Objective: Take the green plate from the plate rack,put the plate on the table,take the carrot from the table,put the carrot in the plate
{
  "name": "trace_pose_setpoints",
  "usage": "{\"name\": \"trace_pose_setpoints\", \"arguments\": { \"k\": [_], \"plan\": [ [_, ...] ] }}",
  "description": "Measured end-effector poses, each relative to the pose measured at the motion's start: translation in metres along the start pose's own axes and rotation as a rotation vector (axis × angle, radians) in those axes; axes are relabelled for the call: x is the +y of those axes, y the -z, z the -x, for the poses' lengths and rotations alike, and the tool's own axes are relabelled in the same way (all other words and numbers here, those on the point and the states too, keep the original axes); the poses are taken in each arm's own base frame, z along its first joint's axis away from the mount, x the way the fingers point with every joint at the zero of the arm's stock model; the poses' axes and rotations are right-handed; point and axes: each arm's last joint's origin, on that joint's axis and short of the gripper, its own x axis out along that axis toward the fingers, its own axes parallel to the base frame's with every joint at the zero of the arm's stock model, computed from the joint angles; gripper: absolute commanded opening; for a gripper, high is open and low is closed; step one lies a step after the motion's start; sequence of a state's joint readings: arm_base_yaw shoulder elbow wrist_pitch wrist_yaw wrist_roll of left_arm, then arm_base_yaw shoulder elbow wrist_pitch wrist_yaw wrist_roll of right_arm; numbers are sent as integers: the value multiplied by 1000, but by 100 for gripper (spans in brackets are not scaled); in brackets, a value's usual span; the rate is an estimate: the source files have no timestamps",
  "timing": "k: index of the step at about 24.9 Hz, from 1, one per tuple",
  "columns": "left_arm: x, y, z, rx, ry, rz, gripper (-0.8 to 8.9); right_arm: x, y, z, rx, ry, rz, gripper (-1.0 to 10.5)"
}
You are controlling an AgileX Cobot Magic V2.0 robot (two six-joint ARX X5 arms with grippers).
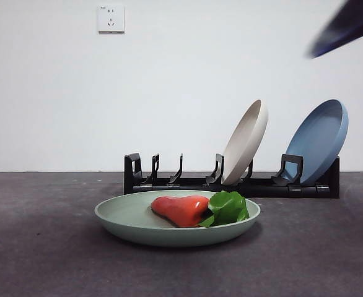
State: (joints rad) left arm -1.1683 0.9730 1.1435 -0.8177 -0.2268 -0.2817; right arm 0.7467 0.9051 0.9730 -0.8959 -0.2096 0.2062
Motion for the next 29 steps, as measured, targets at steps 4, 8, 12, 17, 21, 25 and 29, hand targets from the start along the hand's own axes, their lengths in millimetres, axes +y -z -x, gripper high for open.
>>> {"name": "trace_pose_setpoints", "arguments": {
  "k": [4, 8, 12, 17, 21, 25, 29],
  "plan": [
    [1, 3, 0, 35, -9, -8, 282, 1, 24, 29, 16, 3, -4, 529],
    [1, 5, 0, 47, -13, -11, 263, 2, 37, 45, -9, -2, 2, 241],
    [2, 5, 0, 54, -15, -13, -7, 3, 42, 54, -45, -9, 10, -8],
    [2, 5, 0, 56, -15, -13, -5, 3, 42, 55, -48, -10, 13, -7],
    [2, 6, 0, 56, -17, -13, -4, 3, 42, 54, -46, -9, 13, 1],
    [2, 6, 0, 56, -18, -13, -4, 3, 42, 54, -45, -9, 12, 1],
    [2, 6, 0, 56, -19, -13, -4, 3, 42, 54, -45, -9, 11, 1]
  ]
}}
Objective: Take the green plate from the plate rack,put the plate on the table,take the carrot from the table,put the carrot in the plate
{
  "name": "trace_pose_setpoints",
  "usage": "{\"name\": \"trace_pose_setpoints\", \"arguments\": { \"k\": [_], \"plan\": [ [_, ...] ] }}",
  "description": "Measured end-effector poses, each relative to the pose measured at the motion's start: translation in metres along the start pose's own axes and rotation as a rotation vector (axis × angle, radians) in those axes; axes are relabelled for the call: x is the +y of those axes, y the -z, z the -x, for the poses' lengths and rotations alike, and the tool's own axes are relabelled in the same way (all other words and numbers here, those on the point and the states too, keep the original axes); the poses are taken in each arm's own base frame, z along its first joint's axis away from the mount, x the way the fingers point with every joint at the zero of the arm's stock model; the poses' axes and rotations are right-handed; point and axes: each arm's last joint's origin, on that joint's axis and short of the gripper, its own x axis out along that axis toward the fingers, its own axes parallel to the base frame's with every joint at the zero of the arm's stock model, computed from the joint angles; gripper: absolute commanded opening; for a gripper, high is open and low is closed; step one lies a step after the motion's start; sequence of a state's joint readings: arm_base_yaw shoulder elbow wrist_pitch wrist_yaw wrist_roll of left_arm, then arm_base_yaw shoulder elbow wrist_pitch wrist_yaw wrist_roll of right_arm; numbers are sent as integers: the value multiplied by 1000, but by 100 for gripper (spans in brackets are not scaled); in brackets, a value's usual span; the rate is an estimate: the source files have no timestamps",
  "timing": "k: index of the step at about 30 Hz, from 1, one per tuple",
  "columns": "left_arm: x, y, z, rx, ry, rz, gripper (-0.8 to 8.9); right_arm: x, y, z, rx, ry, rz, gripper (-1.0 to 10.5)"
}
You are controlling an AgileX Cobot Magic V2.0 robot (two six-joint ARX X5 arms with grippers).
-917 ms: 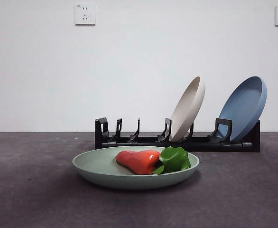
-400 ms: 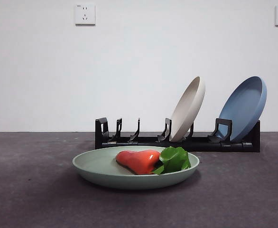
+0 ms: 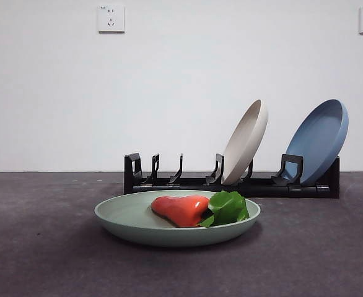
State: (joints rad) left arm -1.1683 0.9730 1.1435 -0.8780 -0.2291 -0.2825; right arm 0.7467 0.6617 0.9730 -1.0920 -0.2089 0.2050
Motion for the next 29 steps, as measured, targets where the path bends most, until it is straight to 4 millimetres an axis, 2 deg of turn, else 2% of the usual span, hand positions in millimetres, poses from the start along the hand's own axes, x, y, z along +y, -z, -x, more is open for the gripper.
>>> {"name": "trace_pose_setpoints", "arguments": {
  "k": [12, 15, 18, 23, 26, 29],
  "plan": [
    [0, 0, 0, -1, -1, 0, -4, 0, 0, 0, 0, 0, -1, 1],
    [7, -1, 6, -37, -38, 6, -4, 0, 0, 0, 0, 0, -1, 1],
    [26, -8, 22, -174, -140, 33, -4, 0, 0, 0, -1, 0, -1, 1],
    [63, -19, 61, -468, -290, 91, -4, 0, 0, 0, -1, 0, -1, 1],
    [80, -11, 82, -594, -383, 81, -4, 0, 0, 0, -1, 1, -1, 1],
    [90, 6, 95, -675, -488, 56, -4, 0, 0, 1, -3, 0, 0, 1]
  ]
}}
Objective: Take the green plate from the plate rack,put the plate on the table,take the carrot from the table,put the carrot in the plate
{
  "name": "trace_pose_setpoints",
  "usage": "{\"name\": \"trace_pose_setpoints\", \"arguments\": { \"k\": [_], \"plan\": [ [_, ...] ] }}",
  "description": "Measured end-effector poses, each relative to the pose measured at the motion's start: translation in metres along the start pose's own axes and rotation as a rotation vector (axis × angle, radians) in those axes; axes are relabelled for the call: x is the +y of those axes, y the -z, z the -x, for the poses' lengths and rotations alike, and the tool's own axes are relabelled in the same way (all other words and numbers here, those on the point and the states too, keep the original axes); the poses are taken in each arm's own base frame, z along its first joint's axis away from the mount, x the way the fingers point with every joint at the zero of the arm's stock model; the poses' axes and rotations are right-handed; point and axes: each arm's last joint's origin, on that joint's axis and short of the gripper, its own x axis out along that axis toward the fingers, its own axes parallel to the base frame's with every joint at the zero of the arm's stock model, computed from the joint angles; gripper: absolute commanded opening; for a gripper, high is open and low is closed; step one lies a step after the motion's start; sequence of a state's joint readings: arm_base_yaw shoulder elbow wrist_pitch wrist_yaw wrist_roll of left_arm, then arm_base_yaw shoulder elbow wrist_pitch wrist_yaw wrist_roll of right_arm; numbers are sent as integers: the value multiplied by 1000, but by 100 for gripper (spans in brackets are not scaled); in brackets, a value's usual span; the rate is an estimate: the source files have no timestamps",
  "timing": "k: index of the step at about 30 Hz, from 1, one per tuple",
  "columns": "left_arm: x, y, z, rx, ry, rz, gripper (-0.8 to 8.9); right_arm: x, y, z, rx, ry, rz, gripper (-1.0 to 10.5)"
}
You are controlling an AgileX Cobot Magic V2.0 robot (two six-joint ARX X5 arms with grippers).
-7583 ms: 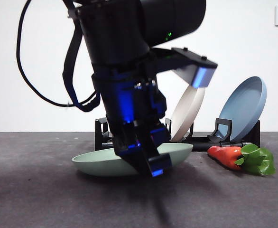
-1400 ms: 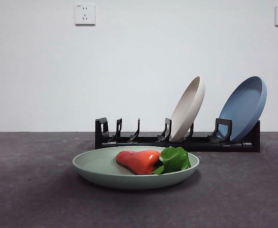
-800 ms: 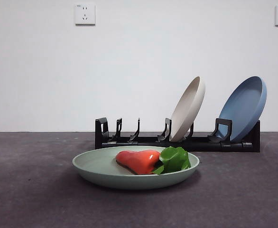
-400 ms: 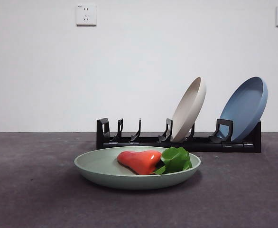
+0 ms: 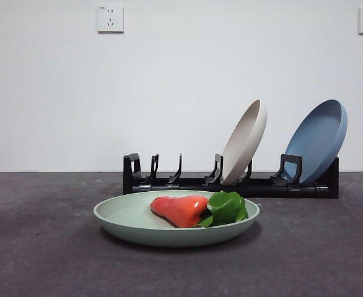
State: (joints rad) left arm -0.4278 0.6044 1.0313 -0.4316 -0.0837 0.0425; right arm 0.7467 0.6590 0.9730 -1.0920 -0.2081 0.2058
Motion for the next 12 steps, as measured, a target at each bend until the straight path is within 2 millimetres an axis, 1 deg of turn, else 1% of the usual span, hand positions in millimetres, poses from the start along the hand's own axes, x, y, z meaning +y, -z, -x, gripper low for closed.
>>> {"name": "trace_pose_setpoints", "arguments": {
  "k": [4, 6, 9, 12],
  "plan": [
    [14, 20, 21, -96, -171, -58, -4, 0, 0, 0, 0, 0, 0, 1],
    [17, 34, 27, -136, -231, -80, -4, 0, 0, 0, 0, 0, 0, 1],
    [20, 66, 25, -155, -298, -98, -4, 0, 0, 0, 0, 0, 0, 1],
    [24, 107, 19, -137, -340, -92, -4, 0, 0, 0, 0, 0, 0, 1]
  ]
}}
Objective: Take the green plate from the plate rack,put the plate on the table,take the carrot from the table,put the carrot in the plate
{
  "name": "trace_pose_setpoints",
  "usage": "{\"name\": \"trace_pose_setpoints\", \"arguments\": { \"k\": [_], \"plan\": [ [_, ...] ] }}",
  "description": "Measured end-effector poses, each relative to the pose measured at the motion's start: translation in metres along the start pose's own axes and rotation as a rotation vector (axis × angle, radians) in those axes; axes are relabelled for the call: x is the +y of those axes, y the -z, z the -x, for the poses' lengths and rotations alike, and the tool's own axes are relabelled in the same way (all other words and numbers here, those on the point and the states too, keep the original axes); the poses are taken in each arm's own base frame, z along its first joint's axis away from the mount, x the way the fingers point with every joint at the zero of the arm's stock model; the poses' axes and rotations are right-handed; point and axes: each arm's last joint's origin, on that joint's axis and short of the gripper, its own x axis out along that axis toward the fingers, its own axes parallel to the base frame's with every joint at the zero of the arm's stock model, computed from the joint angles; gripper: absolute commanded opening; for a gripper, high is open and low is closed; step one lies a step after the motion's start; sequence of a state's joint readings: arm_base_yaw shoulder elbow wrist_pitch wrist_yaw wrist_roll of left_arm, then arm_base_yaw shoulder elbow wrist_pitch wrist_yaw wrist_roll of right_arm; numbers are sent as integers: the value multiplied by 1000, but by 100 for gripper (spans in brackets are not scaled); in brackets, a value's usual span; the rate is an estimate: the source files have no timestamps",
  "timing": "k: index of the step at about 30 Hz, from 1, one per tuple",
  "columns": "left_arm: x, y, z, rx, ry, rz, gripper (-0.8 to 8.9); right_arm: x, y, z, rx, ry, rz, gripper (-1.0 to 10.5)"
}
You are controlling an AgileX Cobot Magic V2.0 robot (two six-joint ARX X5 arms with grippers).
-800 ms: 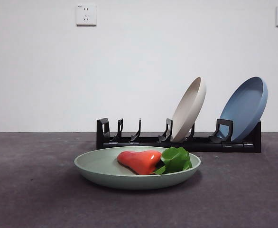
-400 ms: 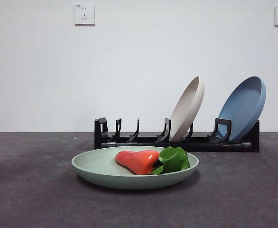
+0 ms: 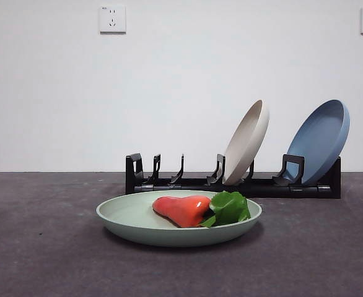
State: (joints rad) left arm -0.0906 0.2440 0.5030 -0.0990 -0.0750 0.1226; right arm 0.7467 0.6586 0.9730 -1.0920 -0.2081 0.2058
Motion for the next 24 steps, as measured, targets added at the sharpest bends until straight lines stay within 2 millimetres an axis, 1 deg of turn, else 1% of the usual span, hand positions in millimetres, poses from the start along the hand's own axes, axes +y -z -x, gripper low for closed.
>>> {"name": "trace_pose_setpoints", "arguments": {
  "k": [5, 8, 14, 15, 19, 24],
  "plan": [
    [-4, 54, 1, 41, -30, 61, -4, 0, 0, 0, 0, 0, 0, 1],
    [-6, 82, 2, 62, -38, 87, -4, 0, 0, 0, 0, 0, 0, 1],
    [-9, 129, 5, 124, -63, 135, -4, 0, 0, 0, 0, 0, 0, 1],
    [-9, 135, 5, 141, -65, 142, -3, 0, 0, 0, 0, 0, 0, 1],
    [-9, 140, 6, 201, -72, 167, -3, 0, 0, 0, 0, 0, 0, 1],
    [-11, 152, 9, 330, -65, 170, -3, 0, 0, 0, 0, 0, 0, 1]
  ]
}}
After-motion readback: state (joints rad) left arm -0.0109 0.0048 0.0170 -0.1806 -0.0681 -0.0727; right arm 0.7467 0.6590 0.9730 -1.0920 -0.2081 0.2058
